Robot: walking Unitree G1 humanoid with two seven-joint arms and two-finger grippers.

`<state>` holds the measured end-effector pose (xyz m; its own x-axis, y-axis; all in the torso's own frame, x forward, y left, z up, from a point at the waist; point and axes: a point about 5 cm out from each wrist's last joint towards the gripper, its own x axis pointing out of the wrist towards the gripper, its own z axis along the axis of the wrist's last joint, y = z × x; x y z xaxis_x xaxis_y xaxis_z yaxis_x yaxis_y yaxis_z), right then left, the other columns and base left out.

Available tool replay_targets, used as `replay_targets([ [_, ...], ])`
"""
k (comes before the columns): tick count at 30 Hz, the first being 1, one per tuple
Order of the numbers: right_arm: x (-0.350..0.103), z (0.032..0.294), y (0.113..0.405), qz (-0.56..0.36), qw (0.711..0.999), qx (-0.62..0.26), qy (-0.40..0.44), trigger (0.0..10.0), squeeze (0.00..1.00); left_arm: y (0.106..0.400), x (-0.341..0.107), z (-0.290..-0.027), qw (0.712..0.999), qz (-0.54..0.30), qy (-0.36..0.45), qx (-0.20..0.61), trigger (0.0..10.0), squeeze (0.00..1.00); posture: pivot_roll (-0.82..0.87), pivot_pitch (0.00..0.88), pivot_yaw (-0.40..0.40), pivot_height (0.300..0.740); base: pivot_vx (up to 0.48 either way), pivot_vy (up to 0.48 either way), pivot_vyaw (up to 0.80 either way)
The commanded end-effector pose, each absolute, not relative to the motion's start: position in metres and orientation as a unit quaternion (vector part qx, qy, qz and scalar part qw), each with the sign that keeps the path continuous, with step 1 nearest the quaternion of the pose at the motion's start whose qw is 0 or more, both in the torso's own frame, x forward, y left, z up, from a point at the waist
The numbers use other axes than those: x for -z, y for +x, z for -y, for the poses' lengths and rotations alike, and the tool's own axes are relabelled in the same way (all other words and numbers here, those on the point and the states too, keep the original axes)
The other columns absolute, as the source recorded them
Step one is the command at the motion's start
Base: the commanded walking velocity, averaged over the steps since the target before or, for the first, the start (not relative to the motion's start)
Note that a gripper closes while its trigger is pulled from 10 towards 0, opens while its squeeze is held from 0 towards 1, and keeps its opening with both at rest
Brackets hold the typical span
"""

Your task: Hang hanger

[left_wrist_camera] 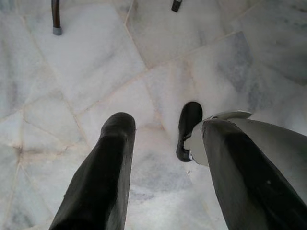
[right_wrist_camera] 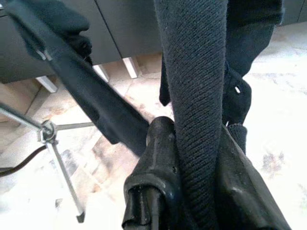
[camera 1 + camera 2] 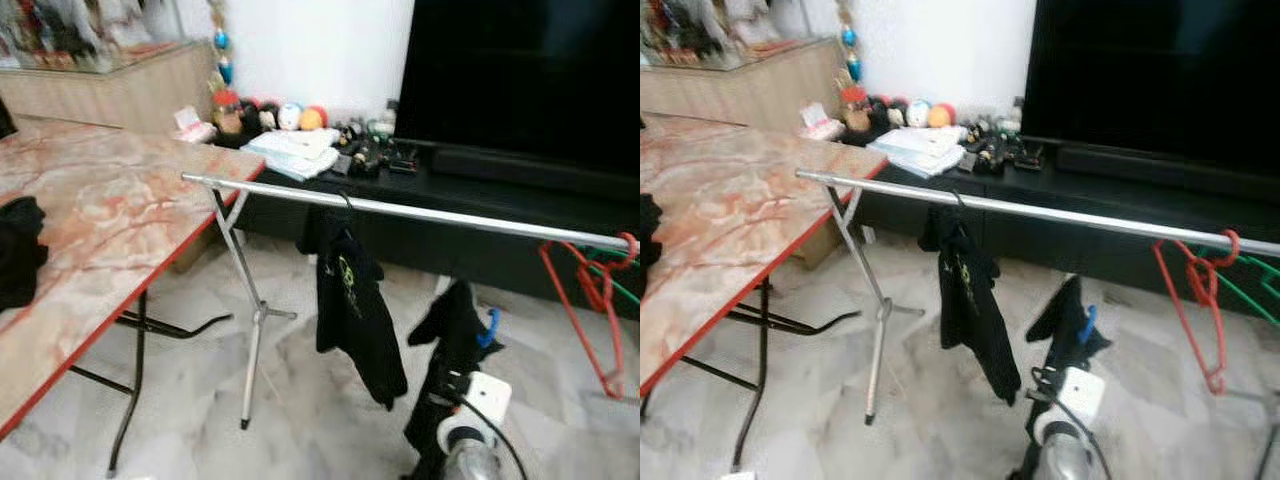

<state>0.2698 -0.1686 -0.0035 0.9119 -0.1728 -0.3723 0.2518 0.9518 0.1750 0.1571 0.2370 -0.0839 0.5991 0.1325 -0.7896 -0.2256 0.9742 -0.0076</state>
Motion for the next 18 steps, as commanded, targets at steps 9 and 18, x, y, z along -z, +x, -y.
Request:
replay_targets([
  [9, -0.005, 0.1715, 0.2759, -0.159, 0.976, 0.108, 0.105, 10.0, 0.0, 0.1534, 0.0839, -0.2427, 0.891, -0.439, -0.052, -0.107, 10.0, 0.0, 0.13, 0.0, 0.02, 0.74, -0.263, 0.0, 0.0],
  [18, -0.0061, 0.1715, 0.2771, -0.158, 0.976, 0.106, 0.104, 10.0, 0.0, 0.1566, 0.0832, -0.2414, 0.891, -0.438, -0.053, -0.107, 10.0, 0.0, 0.13, 0.0, 0.015, 0.74, -0.262, 0.0, 0.0],
])
